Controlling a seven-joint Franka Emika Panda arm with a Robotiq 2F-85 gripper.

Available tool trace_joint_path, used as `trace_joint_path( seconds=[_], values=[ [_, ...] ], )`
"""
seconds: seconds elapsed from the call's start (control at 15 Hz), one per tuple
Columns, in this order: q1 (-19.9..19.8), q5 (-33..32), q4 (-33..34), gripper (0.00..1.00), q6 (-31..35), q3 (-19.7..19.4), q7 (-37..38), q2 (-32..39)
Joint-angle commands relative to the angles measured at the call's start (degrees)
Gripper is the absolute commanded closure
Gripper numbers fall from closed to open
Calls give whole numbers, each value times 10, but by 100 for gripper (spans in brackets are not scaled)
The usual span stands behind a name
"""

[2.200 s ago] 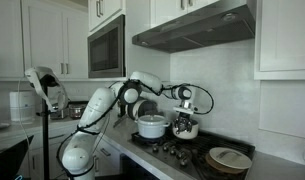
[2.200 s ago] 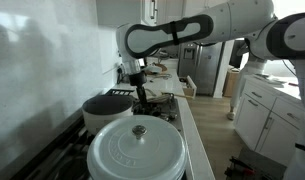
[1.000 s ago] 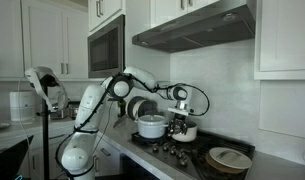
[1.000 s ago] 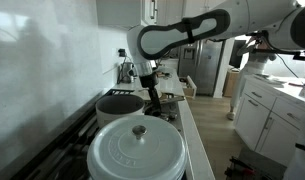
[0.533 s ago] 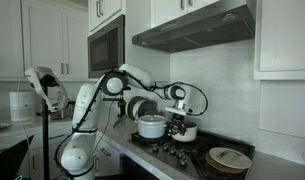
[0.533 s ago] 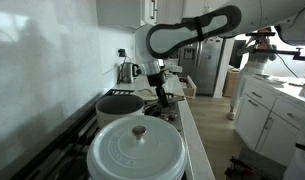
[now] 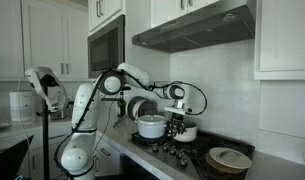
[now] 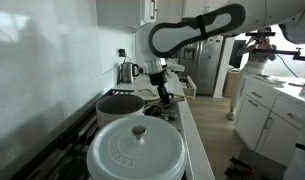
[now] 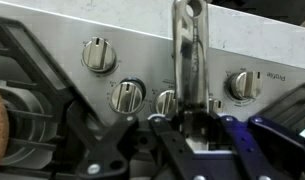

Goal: Move the uncovered pot backwards

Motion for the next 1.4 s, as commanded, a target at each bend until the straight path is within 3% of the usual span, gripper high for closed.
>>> trace_joint_path(
  seconds=[0.0,0.47,0.8,0.87,0.93,1.07,1.33],
  values=[
    [7,9,9,51,-15,2,9,-12],
    [23,21,46,1,-19,12,-1,9],
    [25,36,67,0,-17,14,-5,27],
    [24,37,70,1,-15,14,-5,31],
    [24,37,74,26,-15,13,-4,36],
    [23,35,81,29,-15,13,-3,43],
    [22,34,93,60,-15,12,-4,52]
  ],
)
